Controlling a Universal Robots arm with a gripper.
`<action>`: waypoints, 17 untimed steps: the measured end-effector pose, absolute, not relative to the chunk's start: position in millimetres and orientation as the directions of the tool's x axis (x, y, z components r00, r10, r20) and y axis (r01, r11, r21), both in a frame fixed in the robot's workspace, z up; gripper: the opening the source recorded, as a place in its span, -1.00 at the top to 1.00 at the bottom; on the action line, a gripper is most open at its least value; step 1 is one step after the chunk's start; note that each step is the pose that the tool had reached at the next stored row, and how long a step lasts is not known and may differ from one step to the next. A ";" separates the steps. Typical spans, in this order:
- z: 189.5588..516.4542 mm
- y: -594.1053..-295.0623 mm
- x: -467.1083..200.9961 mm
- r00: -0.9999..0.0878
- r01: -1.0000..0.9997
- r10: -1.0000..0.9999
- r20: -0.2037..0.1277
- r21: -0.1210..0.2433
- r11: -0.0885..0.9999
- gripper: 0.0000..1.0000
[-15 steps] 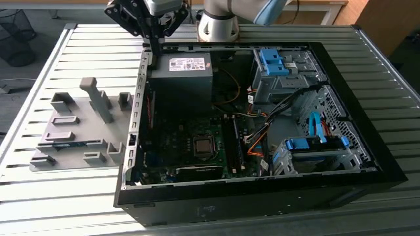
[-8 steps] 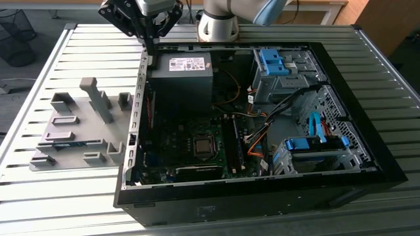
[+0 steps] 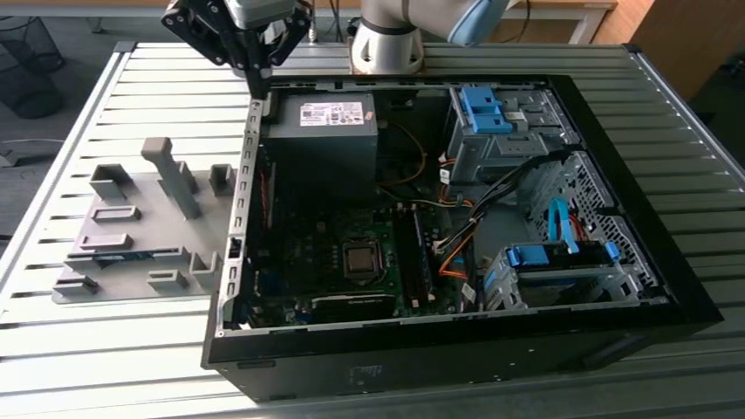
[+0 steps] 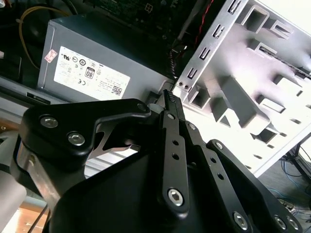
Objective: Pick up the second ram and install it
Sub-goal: 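Reach for the second ram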
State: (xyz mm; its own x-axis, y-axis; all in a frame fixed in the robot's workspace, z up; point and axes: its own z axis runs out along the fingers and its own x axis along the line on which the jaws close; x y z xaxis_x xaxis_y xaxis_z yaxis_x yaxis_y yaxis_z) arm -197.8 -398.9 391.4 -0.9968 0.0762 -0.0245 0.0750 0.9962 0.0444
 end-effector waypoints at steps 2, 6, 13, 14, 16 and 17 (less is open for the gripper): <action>391.3 -398.9 -200.6 -0.997 0.075 0.076 -0.024 0.044 0.996 0.79; 391.2 -398.9 -206.6 -0.997 0.075 0.076 -0.025 0.044 0.996 0.79; 390.9 -399.0 -217.1 -0.997 0.075 0.076 -0.024 0.044 0.996 0.79; 390.9 -399.0 -218.6 -0.997 0.075 0.076 -0.024 0.044 0.996 0.79; 390.7 -398.9 -222.2 -0.997 0.075 0.076 -0.024 0.044 0.996 0.79; 390.6 -398.9 -224.3 -0.997 0.075 0.076 -0.025 0.044 0.996 0.79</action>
